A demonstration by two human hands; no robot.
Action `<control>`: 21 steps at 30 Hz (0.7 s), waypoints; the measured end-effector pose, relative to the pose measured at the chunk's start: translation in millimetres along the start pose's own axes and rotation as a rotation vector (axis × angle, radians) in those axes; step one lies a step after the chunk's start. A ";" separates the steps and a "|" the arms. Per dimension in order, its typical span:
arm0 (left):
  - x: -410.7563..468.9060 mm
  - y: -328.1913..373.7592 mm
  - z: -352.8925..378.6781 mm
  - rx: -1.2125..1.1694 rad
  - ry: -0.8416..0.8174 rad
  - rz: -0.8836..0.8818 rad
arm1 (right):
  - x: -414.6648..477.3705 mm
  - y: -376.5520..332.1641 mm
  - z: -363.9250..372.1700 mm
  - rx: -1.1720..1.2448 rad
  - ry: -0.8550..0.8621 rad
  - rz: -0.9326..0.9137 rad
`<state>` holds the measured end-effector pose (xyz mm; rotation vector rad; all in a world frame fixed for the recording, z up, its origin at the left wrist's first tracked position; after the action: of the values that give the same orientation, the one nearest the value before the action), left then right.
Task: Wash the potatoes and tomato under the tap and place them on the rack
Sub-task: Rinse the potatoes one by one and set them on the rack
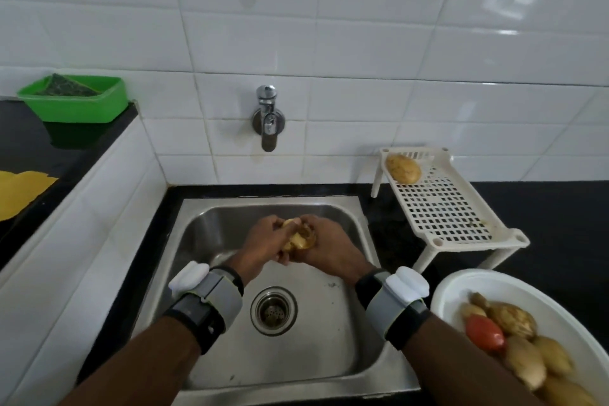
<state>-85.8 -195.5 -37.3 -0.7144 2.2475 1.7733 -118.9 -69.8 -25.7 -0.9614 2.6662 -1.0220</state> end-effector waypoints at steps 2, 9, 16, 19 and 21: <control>3.5 11.7 9.8 -0.084 -0.041 0.009 | -0.8 4.2 -19.6 -0.048 0.032 0.003; 16.2 108.7 83.0 -0.009 -0.151 0.279 | -0.8 36.5 -149.1 -0.062 0.316 0.143; 26.1 166.6 151.3 0.123 -0.183 0.413 | -3.5 116.7 -224.2 0.005 0.449 0.385; 34.0 165.3 158.3 0.131 -0.162 0.414 | 3.0 144.6 -225.6 0.021 0.440 0.478; 38.3 163.3 162.2 0.115 -0.147 0.420 | 7.9 159.8 -222.9 0.018 0.432 0.505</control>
<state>-220.6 -23.2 43.6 -0.0862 2.5036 1.7694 -281.4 140.3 43.1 -0.0316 2.9794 -1.2226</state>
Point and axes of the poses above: each hand's wrist, its own x-axis towards the middle knuckle, its own z-axis out of the palm, y = z × x, the point moved 5 cm from there along x, towards the middle knuckle, and after that the axes turned 8 degrees about -z, right-handed, at the moved point
